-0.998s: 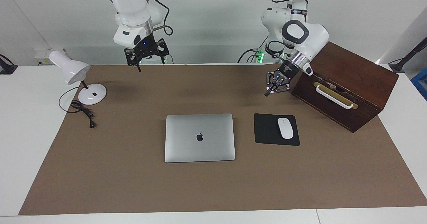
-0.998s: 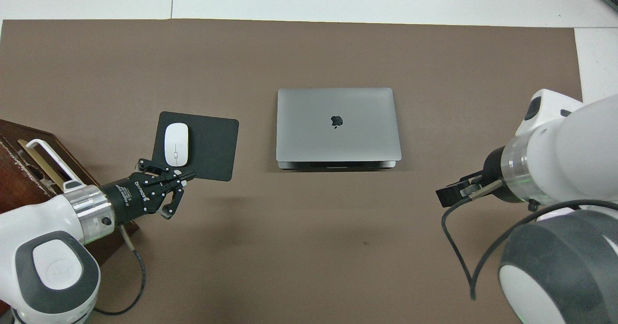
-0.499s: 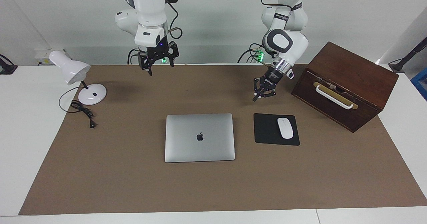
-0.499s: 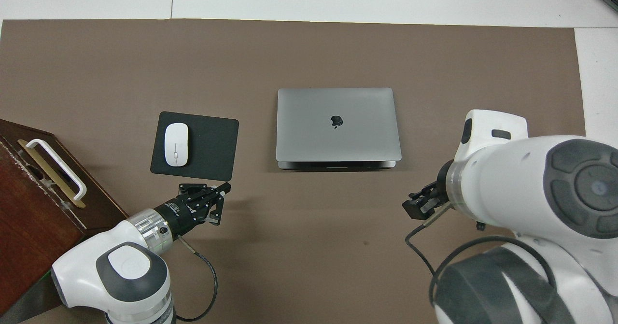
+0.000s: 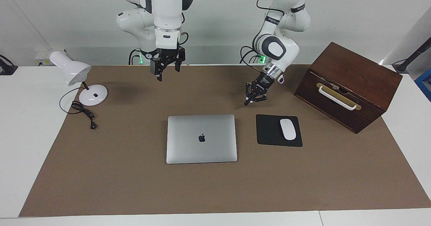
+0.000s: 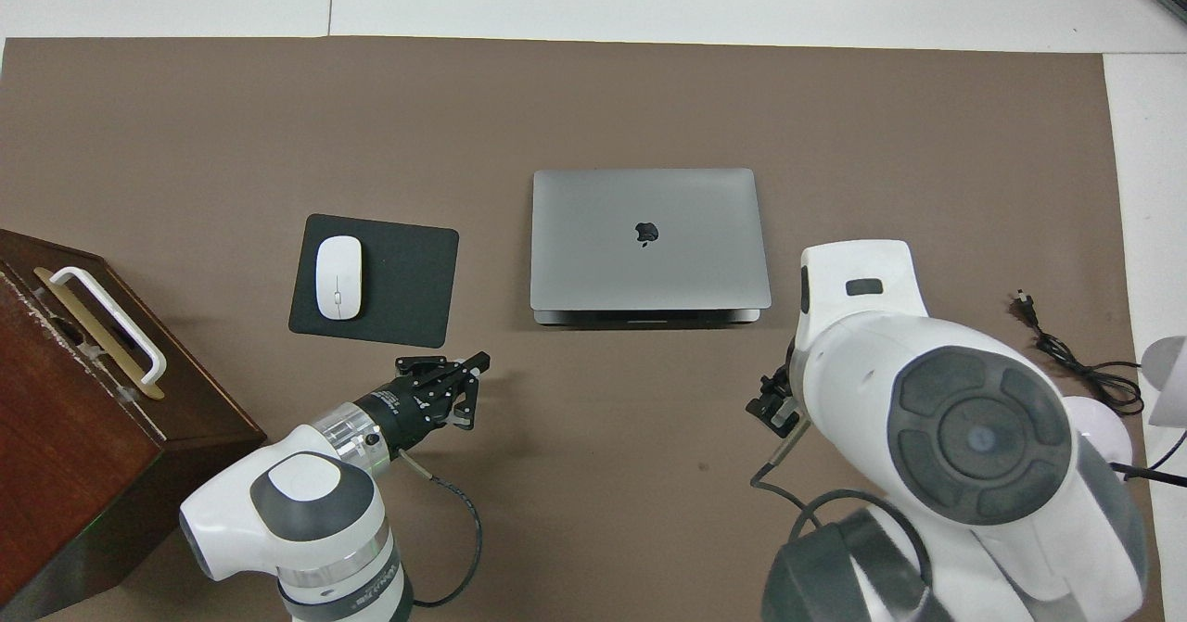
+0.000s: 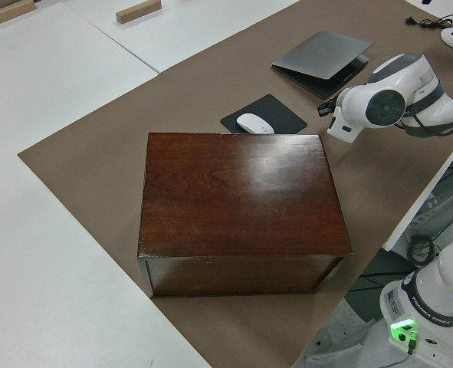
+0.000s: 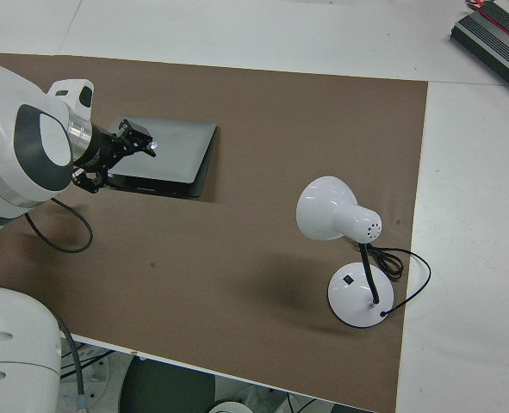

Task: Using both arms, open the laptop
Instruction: 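Press the left gripper against the laptop's near side to steady it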

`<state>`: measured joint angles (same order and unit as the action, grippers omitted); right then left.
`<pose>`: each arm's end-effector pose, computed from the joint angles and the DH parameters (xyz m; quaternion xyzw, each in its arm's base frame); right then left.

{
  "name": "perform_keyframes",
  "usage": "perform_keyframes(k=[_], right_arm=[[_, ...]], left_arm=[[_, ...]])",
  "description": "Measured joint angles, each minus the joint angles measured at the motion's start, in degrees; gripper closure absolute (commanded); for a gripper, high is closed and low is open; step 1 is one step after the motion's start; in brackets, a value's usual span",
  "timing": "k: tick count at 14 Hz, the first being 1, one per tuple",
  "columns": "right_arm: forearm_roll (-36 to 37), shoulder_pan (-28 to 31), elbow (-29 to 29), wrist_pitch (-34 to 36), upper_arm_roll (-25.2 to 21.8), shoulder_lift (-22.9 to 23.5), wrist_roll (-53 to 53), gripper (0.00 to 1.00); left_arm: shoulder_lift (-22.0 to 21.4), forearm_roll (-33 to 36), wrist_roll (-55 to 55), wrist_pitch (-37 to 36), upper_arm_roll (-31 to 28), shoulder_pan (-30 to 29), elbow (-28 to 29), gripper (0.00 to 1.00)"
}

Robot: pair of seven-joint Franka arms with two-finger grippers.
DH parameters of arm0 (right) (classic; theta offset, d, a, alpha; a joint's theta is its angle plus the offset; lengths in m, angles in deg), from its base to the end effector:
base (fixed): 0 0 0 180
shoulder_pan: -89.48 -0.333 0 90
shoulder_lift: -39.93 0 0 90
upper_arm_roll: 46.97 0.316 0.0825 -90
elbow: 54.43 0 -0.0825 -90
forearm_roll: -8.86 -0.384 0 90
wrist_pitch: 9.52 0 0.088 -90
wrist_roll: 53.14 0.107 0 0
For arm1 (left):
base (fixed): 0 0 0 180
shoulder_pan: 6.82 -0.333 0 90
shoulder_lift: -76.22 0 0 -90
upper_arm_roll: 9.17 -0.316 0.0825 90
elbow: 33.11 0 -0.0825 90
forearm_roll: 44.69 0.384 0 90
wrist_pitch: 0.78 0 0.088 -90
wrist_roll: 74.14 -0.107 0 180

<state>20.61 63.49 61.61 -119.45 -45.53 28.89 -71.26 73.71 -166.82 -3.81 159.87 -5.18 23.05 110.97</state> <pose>0.4589 0.2229 0.5417 0.9043 0.4128 0.0506 0.0962 0.3821 -0.2076 0.2852 0.2140 0.8772 -0.2830 0.3235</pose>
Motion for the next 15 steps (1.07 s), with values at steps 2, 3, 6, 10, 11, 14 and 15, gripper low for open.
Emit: perform_keyframes(k=[2,3,6,10,11,14,15], right_arm=[[0.3,0.0,1.2,-1.8,-0.1,0.0,-1.9,0.00],[0.7,0.0,1.7,-2.9,-0.2,0.0,-2.6,0.00],[2.2,0.0,3.5,-6.7,-0.2,0.2,-4.9,0.00],[5.6,-1.1,4.9,-9.9,-0.1,1.3,-6.6,0.00],[6.3,-1.8,5.1,-10.5,-0.1,1.8,-6.6,0.00],[6.8,-2.3,5.2,-11.5,-0.1,2.9,-6.6,0.00],[6.8,-2.3,5.2,-11.5,-0.1,2.9,-6.6,0.00]], left_arm=[[2.0,-2.5,-2.4,0.3,0.0,0.5,-1.8,1.00],[2.7,-2.6,-2.6,0.3,0.0,0.5,-2.8,1.00],[4.9,-3.3,-2.7,0.5,-0.1,0.6,-5.3,1.00],[8.1,-4.3,-3.0,0.9,-0.1,1.4,-8.1,1.00],[8.7,-4.5,-3.0,1.5,0.0,1.5,-9.0,1.00],[10.4,-5.2,-3.0,2.6,-0.1,2.8,-11.5,1.00],[11.2,-5.3,-3.0,2.8,-0.1,2.9,-12.2,1.00]])
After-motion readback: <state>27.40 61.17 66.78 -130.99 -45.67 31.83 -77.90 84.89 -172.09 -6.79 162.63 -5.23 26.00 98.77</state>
